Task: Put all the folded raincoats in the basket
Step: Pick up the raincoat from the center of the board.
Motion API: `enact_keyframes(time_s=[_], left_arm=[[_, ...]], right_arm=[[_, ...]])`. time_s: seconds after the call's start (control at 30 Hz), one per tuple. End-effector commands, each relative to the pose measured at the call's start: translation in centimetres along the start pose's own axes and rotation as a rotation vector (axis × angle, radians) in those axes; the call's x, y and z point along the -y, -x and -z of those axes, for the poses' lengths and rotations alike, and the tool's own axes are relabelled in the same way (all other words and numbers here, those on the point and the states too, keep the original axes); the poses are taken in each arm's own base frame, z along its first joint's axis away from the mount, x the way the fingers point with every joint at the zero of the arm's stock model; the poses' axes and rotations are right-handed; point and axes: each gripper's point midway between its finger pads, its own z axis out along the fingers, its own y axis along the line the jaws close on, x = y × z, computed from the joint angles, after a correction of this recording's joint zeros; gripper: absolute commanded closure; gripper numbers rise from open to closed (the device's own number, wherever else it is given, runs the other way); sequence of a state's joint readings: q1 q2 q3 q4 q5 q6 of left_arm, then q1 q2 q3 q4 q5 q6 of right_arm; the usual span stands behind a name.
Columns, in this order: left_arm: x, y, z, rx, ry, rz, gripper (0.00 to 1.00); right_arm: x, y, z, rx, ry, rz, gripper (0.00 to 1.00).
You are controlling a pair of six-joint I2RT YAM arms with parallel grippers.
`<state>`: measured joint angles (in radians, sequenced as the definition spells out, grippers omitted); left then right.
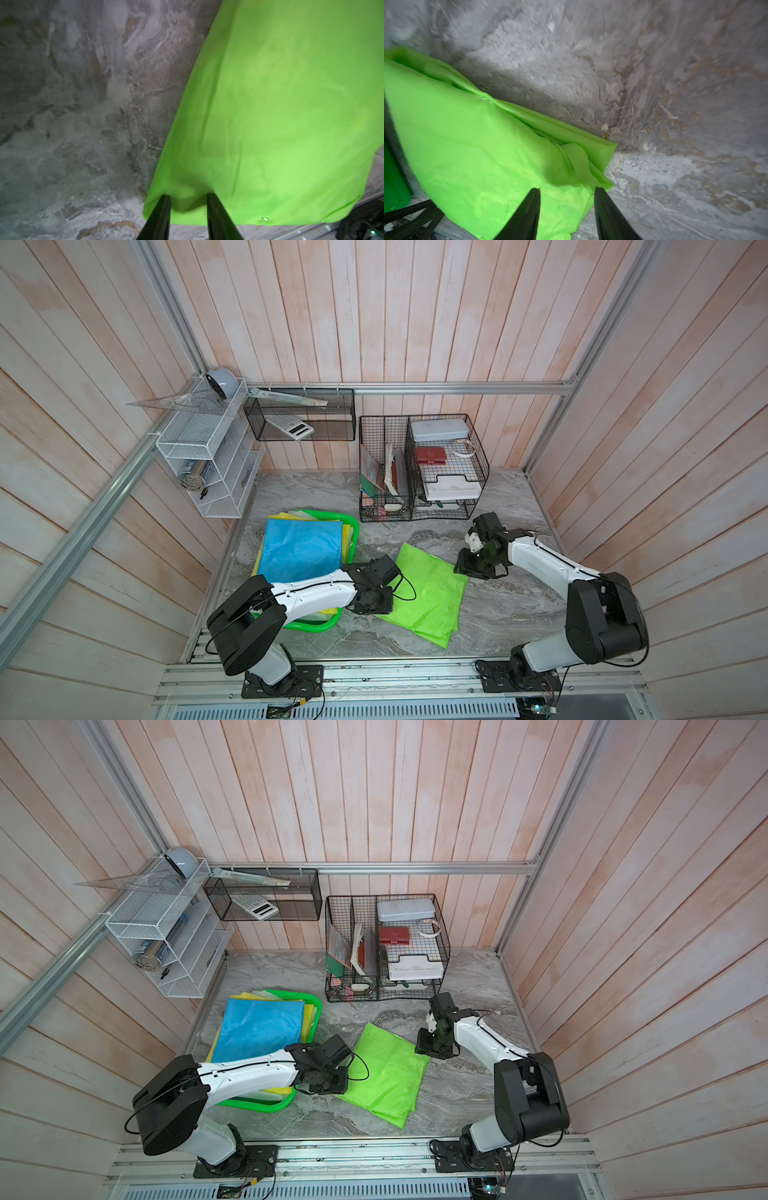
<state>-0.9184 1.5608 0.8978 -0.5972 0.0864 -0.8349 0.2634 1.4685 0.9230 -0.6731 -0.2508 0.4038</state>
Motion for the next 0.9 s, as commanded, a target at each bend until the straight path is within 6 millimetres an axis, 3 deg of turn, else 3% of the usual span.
enact_keyframes(time_s=[0.0,0.13,0.37,0.6,0.87], left_arm=[[0.5,1.5,1.3,0.045,0.01,-0.024,0.66],[0.0,1.0,0.5,0.013,0.035,-0.031,0.66],[-0.3,0.6,0.3,0.016,0.029,-0.02,0.66],[-0.4,0.1,-0.2,0.004,0.008,-0.009,0.66],[-0.5,0.1,-0.5,0.001,0.02,-0.011,0.66]], right_arm=[[0.6,0.5,1.4,0.02,-0.019,0.0,0.42],[2.6,-0.5,0.3,-0.026,-0.031,-0.055,0.4],[1.7,-1.5,-2.5,-0.118,0.062,-0.111,0.39],[2.4,-1.5,-4.3,-0.152,0.041,-0.132,0.4],[2.5,-1.7,-6.1,-0.2,0.054,-0.157,0.55]])
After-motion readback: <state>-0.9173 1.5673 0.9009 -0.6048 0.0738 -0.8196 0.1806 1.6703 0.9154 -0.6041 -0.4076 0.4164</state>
